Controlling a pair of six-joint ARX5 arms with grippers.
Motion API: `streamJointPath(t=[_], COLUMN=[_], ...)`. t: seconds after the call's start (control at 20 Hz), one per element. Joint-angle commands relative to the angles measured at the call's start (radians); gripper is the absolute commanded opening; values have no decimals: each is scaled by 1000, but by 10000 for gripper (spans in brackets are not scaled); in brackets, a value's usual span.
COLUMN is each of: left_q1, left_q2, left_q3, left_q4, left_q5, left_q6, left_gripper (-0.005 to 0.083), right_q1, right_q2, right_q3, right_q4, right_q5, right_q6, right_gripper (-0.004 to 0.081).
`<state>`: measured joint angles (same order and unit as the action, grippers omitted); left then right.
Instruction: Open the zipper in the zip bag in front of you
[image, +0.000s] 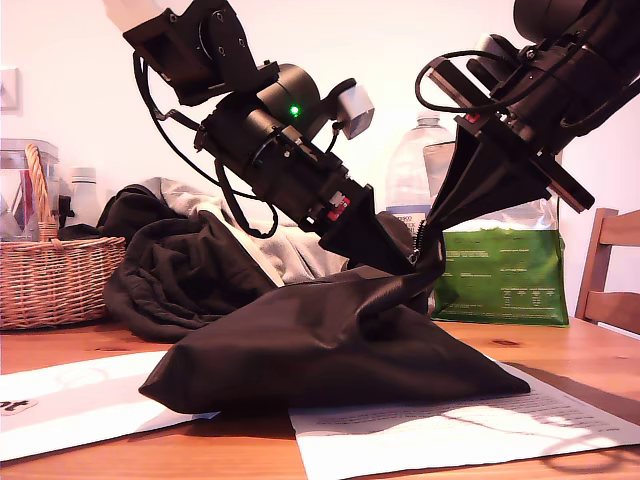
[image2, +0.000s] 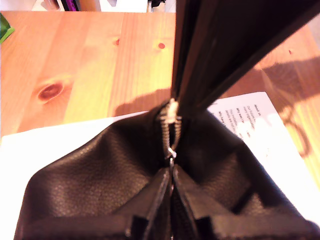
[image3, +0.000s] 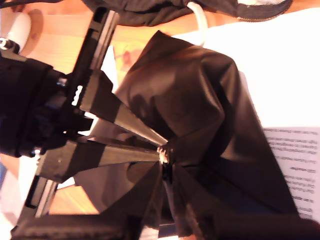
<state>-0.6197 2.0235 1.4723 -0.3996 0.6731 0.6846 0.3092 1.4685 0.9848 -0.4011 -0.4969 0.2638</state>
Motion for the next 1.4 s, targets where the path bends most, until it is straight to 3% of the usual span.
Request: streamJointPath(t=[0.0, 0.1, 0.15, 0.45, 0.7, 0.8, 0.9, 1.35], left_q1=[6, 6, 6, 4, 4, 4, 5, 12], left_q2=[13, 13, 13, 13, 13, 13, 13, 13], left_q3=[-7, -7, -7, -7, -7, -7, -7, -7], left_q4=[-16, -13, -12, -8, 9, 9, 8, -27], left_q5=[2, 9, 12, 17, 29, 29, 26, 10], left_q6=[4, 4, 4, 4, -4, -4, -4, -6], left_gripper=[-24, -24, -24, -24, -24, -24, -24, -24], right_q1=[-2, -2, -2, 6, 53, 66, 70, 34], right_q2=[4, 4, 4, 6, 29, 47, 60, 60], right_q3=[-1, -1, -1, -1, -1, -1, -1, -1], right_q4=[2, -3, -3, 0, 30, 43, 40, 38], right_q5=[10, 10, 9, 11, 37, 52, 80, 89], right_q6=[-2, -2, 1, 80, 81, 81, 80, 59], right_gripper=[103, 231, 252, 283, 279, 219, -13, -13])
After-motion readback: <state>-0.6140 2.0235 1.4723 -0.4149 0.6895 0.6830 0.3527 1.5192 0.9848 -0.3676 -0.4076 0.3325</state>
